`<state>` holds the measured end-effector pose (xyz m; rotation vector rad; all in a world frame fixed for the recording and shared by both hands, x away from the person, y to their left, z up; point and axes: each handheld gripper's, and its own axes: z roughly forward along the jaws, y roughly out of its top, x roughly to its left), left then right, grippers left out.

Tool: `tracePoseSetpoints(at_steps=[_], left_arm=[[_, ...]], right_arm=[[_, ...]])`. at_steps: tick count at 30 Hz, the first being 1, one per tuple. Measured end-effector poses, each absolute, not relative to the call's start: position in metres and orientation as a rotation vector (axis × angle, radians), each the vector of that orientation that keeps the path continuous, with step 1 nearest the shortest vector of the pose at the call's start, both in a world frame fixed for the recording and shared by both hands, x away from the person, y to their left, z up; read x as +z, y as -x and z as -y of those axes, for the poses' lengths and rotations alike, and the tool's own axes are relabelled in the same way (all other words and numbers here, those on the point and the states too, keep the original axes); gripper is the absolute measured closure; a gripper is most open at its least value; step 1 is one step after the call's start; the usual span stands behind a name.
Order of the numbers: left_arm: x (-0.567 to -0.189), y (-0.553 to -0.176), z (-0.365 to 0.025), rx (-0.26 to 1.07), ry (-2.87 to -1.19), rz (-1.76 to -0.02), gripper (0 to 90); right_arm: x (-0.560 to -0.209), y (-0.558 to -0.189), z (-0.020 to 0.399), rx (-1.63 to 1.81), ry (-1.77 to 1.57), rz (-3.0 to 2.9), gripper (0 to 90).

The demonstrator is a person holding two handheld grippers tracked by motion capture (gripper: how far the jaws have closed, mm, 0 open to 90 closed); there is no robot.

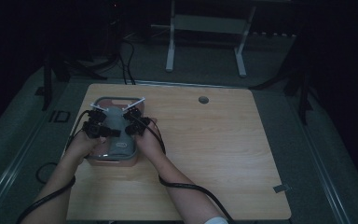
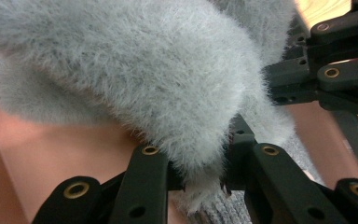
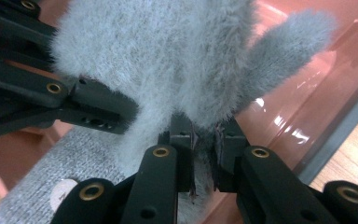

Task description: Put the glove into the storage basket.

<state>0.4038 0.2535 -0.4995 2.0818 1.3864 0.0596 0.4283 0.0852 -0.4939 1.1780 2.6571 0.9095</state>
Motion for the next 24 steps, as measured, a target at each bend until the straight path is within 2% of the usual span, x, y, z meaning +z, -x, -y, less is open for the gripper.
tracePoseSetpoints(at_steps=[8,11,14,19,24], left_arm=[[-0.505,-0.412,-0.246,0.061,-2.154,-1.431,74.6],[-0.504,-0.411,-0.245,0.112,-2.156,-1.458,66.7],[-0.502,-0.407,-0.245,0.197,-2.153,-1.46,55.4],[-0.496,-0.398,-0.256,0.226,-2.065,-1.462,47.3],[-0.483,-0.382,-0.257,0.339,-2.055,-1.387,35.9]], right_arm=[[-0.501,-0.433,-0.094,0.785,-1.15,-2.679,79.5],[-0.501,-0.434,-0.096,0.76,-1.125,-2.685,75.6],[-0.5,-0.433,-0.097,0.762,-1.092,-2.662,69.4],[-0.494,-0.433,-0.094,0.824,-1.053,-2.658,52.2],[-0.484,-0.433,-0.086,0.921,-1.019,-2.686,40.8]])
